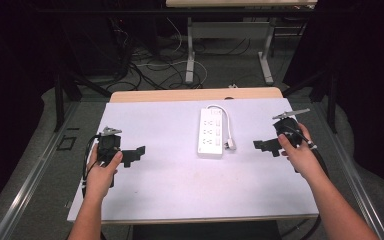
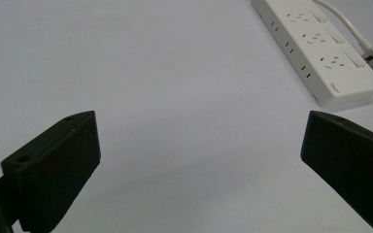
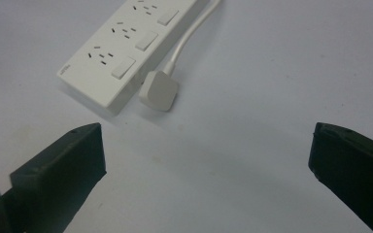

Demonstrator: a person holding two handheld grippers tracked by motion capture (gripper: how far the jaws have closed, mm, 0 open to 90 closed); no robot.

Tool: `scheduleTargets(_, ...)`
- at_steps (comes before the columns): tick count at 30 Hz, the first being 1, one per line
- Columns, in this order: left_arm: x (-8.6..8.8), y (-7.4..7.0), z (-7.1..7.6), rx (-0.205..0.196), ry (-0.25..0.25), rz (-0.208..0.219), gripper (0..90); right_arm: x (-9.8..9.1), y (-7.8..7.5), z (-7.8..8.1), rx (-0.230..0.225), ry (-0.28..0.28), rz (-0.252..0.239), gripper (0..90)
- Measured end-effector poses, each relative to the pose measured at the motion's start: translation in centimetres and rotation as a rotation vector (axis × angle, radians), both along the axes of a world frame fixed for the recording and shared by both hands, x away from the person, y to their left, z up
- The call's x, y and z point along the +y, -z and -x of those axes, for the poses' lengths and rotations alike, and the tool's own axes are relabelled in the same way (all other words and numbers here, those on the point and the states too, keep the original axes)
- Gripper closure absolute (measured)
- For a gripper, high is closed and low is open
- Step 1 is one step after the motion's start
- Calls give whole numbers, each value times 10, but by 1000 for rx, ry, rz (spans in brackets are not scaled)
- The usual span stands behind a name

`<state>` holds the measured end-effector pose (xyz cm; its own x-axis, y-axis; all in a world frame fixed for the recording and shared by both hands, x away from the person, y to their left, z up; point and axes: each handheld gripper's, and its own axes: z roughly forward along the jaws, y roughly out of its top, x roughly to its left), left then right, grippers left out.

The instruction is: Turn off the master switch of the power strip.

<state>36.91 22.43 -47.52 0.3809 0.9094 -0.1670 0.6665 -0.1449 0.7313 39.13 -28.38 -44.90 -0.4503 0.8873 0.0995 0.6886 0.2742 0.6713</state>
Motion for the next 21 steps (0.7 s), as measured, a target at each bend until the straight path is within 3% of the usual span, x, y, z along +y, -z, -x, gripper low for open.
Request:
scheduleTargets(7,-1,1,0,4,-1,4,9,-14,10,11,15,41,-10,0)
scheduleTargets(18,0,2,0,1,3,-9,9,-29,23,28,-9,101,-4,0)
scheduleTargets(21,-1,3,0,2,-7,4,9,-32,27,32,-10,116,-3,0)
